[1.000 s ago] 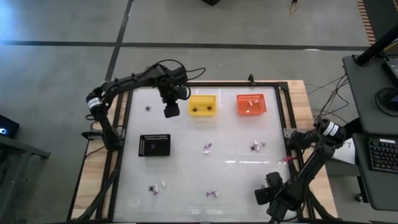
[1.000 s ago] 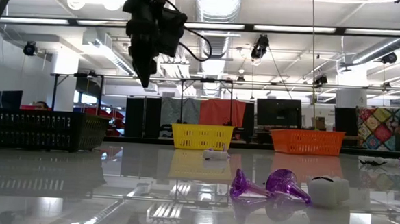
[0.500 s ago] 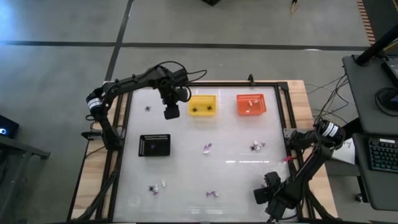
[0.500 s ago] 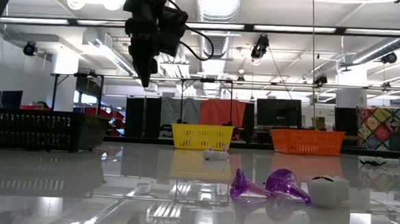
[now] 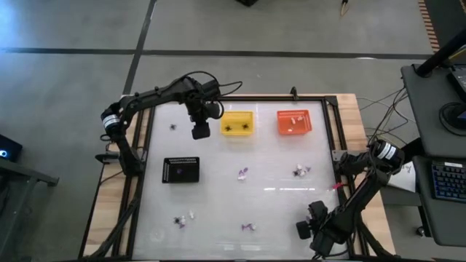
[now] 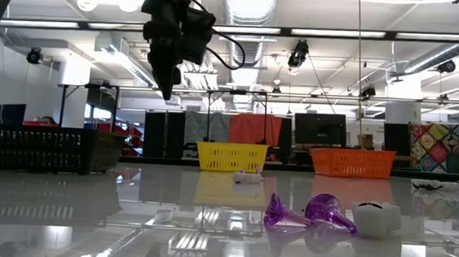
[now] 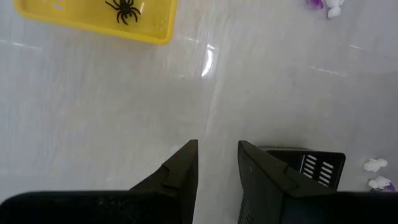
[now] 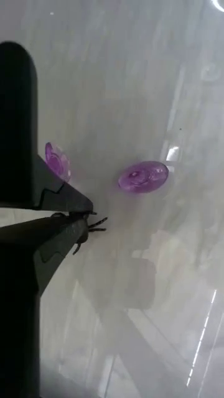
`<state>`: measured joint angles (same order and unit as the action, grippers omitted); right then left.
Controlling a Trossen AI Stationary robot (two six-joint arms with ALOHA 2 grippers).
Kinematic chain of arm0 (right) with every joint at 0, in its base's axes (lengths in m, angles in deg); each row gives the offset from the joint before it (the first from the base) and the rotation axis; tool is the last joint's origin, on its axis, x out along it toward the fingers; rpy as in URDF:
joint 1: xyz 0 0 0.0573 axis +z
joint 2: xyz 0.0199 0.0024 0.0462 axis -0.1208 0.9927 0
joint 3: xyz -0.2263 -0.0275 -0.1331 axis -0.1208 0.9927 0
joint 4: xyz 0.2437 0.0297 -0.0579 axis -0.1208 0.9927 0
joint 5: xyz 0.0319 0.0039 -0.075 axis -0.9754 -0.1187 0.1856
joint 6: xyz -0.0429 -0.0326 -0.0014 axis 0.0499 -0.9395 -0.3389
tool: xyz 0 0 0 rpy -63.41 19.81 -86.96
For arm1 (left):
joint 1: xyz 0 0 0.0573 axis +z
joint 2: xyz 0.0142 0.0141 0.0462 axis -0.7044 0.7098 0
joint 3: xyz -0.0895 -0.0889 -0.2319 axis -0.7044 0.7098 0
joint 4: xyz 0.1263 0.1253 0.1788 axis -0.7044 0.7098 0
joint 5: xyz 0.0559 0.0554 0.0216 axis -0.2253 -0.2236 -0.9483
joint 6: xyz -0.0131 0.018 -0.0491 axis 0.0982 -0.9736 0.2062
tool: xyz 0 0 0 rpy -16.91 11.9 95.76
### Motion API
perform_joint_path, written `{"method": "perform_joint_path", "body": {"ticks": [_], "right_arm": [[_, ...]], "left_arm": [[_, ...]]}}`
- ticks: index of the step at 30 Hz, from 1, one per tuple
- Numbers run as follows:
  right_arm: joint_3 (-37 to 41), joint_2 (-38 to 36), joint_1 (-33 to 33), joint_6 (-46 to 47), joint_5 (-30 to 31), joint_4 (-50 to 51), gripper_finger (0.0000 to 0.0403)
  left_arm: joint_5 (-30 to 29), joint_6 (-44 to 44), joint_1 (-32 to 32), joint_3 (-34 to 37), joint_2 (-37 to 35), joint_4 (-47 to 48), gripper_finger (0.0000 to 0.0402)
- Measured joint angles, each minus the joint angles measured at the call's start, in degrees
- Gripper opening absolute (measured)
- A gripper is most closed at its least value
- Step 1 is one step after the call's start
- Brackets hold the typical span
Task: Sort Halloween decoration
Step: Put the black spider toy into the yellow basket
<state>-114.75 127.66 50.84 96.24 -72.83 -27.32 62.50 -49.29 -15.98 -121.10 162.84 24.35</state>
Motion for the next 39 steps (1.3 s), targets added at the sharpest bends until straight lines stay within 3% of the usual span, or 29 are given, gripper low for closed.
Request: {"method": "perform_joint_path", "body": {"ticks": [7,16,28,39], "right_arm": [[-1.3,-3.1,0.2,-0.3,-1.3,3.4,0.0008],[-4.9,-7.0,0.0,-0.8,2.9,10.4,0.0008],[-4.7,-6.4,0.1,0.2,3.0,7.7,0.0011],[-4.1,-5.1,1.3,1.0,2.2,6.6,0.0094]], "left_arm": [[0.0,0.0,0.1,0.0,0.0,0.0,0.0095],[0.0,-0.1,0.1,0.0,0.0,-0.1,0.0095],[0.0,-0.6,0.1,0.0,0.0,-0.1,0.0095],[0.0,-0.4,0.1,0.0,0.0,-0.1,0.0095]]}}
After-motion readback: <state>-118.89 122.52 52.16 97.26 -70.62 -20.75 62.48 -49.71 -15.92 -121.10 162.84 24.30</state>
